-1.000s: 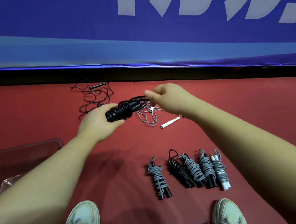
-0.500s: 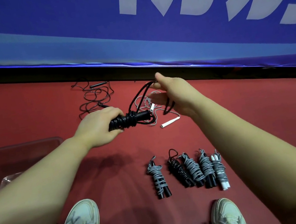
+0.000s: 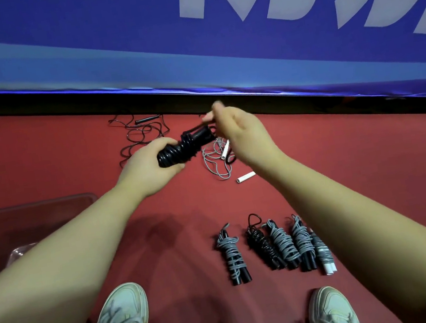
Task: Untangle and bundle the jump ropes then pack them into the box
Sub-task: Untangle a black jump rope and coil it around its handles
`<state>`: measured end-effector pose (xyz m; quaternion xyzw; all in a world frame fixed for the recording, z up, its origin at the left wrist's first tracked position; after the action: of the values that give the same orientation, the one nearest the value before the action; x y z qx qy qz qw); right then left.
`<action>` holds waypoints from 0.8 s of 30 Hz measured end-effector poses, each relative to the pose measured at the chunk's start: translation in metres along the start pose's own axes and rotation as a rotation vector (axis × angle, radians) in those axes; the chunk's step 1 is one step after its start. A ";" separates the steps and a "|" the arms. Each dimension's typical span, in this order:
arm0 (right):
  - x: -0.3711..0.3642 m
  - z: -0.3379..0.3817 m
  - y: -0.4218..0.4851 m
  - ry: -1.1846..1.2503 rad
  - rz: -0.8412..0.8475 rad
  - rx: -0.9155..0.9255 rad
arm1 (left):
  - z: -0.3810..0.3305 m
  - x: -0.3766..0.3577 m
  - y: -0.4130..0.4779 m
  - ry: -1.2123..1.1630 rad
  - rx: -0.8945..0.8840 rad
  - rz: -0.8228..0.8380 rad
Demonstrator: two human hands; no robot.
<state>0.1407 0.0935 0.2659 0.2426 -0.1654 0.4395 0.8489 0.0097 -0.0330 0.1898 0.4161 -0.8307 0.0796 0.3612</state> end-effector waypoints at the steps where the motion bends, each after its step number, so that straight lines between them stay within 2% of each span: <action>1: -0.001 -0.004 -0.005 -0.215 0.011 0.104 | -0.001 0.002 0.003 -0.021 0.054 -0.012; 3: -0.001 -0.014 -0.013 -0.469 0.052 0.161 | -0.001 0.008 0.006 0.032 0.128 -0.005; 7: -0.002 -0.026 -0.019 -0.715 0.296 -0.001 | 0.004 0.006 0.001 0.237 0.191 0.049; 12: -0.005 -0.016 -0.017 -0.951 0.299 -0.036 | 0.002 0.003 0.003 0.184 0.257 0.028; 14: -0.013 -0.011 -0.021 -0.967 0.263 0.013 | -0.001 0.003 0.006 0.180 0.271 0.013; 19: -0.017 -0.002 -0.010 -0.927 0.062 0.146 | -0.003 0.004 0.000 0.510 0.100 -0.087; 22: -0.014 0.003 -0.009 -0.987 0.054 0.230 | 0.000 0.005 0.000 0.557 0.046 -0.093; 24: 0.001 0.009 -0.001 -0.922 -0.032 0.221 | 0.002 0.003 -0.001 0.566 -0.010 -0.057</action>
<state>0.1415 0.0881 0.2736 0.5037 -0.4735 0.2878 0.6628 0.0089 -0.0364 0.1903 0.3989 -0.6852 0.1783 0.5827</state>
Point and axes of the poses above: each hand's wrist, its own y-axis towards the middle knuckle, its own x-axis out of the back of the hand, z = x × y, the point moved 2 cm from there along y, towards the middle knuckle, and after that the axes turned 2 degrees about x, right-handed, at the moved point
